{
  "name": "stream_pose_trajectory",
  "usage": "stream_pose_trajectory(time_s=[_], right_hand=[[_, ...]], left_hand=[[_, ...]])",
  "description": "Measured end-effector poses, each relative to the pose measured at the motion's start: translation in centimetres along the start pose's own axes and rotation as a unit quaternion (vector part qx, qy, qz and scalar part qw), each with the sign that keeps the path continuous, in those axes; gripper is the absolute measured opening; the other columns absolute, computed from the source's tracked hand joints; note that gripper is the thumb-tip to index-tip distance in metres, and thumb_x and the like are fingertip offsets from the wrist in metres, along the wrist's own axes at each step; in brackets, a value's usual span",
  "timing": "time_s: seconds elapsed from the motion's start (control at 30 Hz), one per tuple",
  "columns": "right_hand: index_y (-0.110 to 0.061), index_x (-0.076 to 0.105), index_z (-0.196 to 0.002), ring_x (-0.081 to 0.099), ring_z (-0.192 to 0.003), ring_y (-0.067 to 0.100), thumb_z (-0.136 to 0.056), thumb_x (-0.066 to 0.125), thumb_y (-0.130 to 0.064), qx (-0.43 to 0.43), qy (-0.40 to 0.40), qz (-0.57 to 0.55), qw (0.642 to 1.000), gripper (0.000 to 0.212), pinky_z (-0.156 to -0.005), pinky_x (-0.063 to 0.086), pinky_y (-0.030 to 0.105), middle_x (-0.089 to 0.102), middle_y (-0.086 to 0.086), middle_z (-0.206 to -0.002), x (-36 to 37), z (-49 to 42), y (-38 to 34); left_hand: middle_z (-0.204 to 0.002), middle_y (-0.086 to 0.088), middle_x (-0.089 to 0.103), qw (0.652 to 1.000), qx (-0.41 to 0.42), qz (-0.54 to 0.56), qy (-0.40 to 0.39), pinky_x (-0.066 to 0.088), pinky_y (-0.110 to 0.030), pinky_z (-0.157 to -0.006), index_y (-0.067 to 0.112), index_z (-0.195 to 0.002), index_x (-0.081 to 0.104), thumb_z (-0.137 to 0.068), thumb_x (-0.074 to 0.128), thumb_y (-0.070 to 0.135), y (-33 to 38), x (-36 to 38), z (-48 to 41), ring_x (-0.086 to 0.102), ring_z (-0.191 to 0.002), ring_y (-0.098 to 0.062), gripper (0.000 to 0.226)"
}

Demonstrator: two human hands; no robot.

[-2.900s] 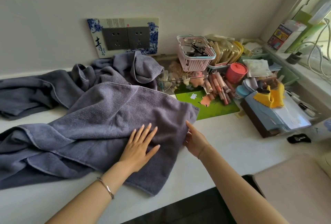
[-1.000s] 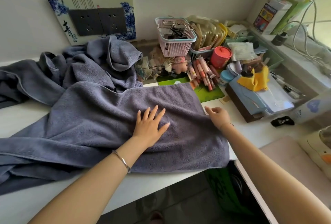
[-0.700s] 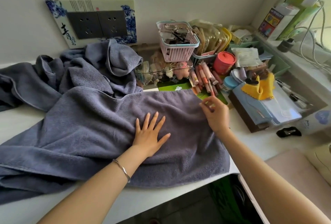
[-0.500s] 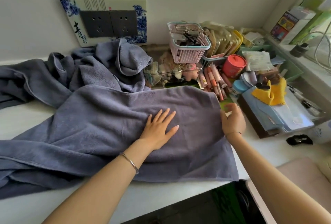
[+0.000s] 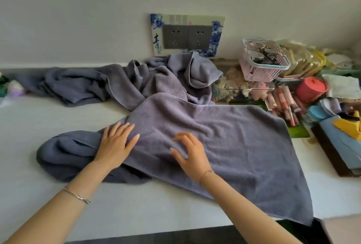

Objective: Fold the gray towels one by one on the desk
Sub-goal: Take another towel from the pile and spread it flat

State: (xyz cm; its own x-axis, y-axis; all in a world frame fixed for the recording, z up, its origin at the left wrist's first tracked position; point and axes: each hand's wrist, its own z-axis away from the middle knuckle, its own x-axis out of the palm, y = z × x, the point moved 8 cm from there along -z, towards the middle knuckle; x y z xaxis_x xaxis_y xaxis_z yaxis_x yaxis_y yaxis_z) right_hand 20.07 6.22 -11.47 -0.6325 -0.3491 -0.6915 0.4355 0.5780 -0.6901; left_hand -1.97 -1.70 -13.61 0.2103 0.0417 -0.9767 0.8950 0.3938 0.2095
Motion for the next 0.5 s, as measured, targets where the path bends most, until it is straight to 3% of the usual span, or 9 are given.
stream_pose_trajectory(time_s=[0.17, 0.27, 0.37, 0.43, 0.5], right_hand=[[-0.022, 0.058, -0.114, 0.052, -0.105, 0.016, -0.086, 0.050, -0.052, -0.032, -0.100, -0.022, 0.994, 0.042, -0.094, 0.039, 0.028, 0.058, -0.005, -0.111, 8.4, -0.6, -7.2], [-0.024, 0.053, -0.121, 0.050, -0.111, 0.014, -0.087, 0.050, -0.055, -0.006, -0.119, -0.042, 0.992, 0.046, -0.099, 0.035, 0.025, 0.056, -0.007, -0.117, 10.7, -1.7, -9.9], [-0.025, 0.050, -0.125, 0.049, -0.113, 0.014, -0.087, 0.052, -0.057, 0.013, -0.136, -0.026, 0.990, 0.049, -0.102, 0.035, 0.028, 0.055, -0.007, -0.122, 12.8, -3.4, -12.6], [-0.023, 0.052, -0.125, 0.050, -0.114, 0.015, -0.087, 0.048, -0.059, 0.014, -0.138, -0.022, 0.990, 0.052, -0.103, 0.034, 0.030, 0.056, -0.005, -0.124, 14.5, -4.4, -14.7], [-0.020, 0.057, -0.122, 0.052, -0.113, 0.019, -0.092, 0.044, -0.054, 0.033, -0.134, -0.017, 0.990, 0.047, -0.102, 0.036, 0.034, 0.060, 0.000, -0.120, 16.1, -5.5, -15.7]], left_hand=[[-0.134, -0.007, 0.054, 0.997, -0.059, 0.042, 0.035, 0.030, -0.041, -0.107, 0.013, -0.132, 0.051, -0.098, 0.034, 0.047, -9.2, -3.3, 2.8, 0.045, -0.126, -0.027, 0.051], [-0.111, -0.011, 0.066, 0.996, -0.077, 0.040, 0.034, 0.036, -0.043, -0.098, 0.012, -0.117, 0.061, -0.095, 0.022, 0.054, -12.6, -4.6, 4.0, 0.055, -0.108, -0.033, 0.062], [-0.098, -0.006, 0.067, 0.993, -0.107, 0.055, -0.017, 0.042, -0.038, -0.086, 0.016, -0.100, 0.065, -0.094, 0.015, 0.060, -15.6, -5.4, 4.9, 0.060, -0.097, -0.030, 0.067], [-0.099, -0.002, 0.069, 0.972, -0.149, 0.168, -0.072, 0.045, -0.034, -0.087, 0.019, -0.095, 0.070, -0.094, 0.019, 0.059, -17.9, -4.7, 5.5, 0.061, -0.098, -0.025, 0.065], [-0.085, 0.001, 0.072, 0.937, -0.159, 0.287, -0.122, 0.045, -0.029, -0.084, 0.017, -0.080, 0.072, -0.095, 0.022, 0.058, -18.1, -4.0, 5.9, 0.063, -0.089, -0.017, 0.067]])
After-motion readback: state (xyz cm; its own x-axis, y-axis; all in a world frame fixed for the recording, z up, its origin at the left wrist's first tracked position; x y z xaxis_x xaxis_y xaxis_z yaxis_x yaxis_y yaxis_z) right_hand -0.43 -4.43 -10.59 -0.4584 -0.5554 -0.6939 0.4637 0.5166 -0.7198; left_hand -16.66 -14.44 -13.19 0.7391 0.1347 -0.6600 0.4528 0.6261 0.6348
